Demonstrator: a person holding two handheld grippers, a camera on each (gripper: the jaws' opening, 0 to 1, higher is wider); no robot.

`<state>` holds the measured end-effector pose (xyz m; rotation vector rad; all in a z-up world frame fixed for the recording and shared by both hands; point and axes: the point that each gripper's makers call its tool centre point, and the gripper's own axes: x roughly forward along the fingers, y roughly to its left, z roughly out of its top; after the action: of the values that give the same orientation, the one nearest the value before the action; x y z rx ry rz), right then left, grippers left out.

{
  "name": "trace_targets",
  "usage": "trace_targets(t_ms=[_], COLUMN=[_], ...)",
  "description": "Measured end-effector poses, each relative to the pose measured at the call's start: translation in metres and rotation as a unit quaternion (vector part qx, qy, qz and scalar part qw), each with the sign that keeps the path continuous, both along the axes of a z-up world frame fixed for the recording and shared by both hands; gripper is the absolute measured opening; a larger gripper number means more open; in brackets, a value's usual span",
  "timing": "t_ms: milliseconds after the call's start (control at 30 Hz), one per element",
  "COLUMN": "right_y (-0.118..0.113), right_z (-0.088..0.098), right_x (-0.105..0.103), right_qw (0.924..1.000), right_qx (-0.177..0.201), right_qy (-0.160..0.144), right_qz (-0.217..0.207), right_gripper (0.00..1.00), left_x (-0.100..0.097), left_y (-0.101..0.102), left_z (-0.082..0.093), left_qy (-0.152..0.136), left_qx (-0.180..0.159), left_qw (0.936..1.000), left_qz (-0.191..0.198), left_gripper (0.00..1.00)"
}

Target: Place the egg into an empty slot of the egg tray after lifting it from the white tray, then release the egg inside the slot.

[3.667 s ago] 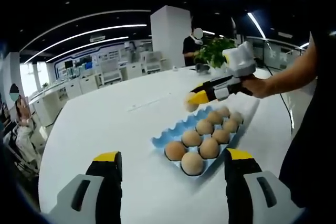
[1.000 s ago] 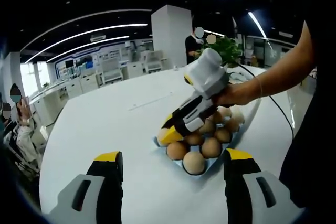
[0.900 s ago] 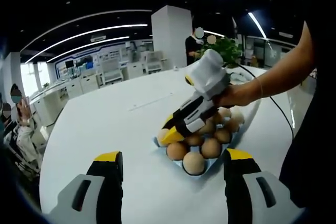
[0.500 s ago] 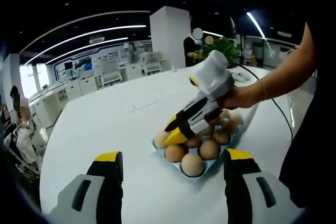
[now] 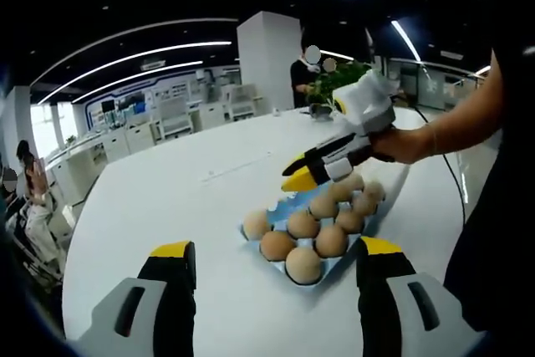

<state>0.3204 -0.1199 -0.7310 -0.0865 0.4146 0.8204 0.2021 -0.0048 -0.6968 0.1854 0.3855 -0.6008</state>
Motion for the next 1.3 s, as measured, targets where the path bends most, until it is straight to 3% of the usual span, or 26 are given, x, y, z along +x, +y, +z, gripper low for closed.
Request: trace_targets(t_ms=[367,767,1067,1100,1300], right_y=[-0.077,-0.132,-0.180,-0.197,-0.219], right_z=[-0.006,-0.013,-0.014,-0.015,-0.023], right_x=[0.003,0.006,0.015,0.018,0.023], right_qw=[0.9969,0.9901,0.9786,0.9736,0.9665], right_qx=[-0.009,-0.022,-0.036,-0.042,-0.044], right_qy=[-0.002,0.000,-0.008,-0.010,-0.001], right_qz=[-0.079,-0.139,-0.202,-0.224,-0.253], right_gripper=[0.25,0.25,0.25,0.26,0.26], left_x=[0.000,0.001,0.001,0.001,0.002], left_y=[0.000,-0.002,0.000,0.000,0.000], left_z=[0.000,0.001,0.000,0.000,0.001], left_qy=[-0.001,-0.003,-0.001,-0.001,-0.003], left_qx=[-0.001,-0.001,0.001,0.000,0.001], left_qw=[1.0000,1.0000,1.0000,1.0000,1.0000], left_qz=[-0.001,-0.002,-0.001,-0.001,0.001], left_gripper=[0.80,0.80,0.80,0.80,0.80])
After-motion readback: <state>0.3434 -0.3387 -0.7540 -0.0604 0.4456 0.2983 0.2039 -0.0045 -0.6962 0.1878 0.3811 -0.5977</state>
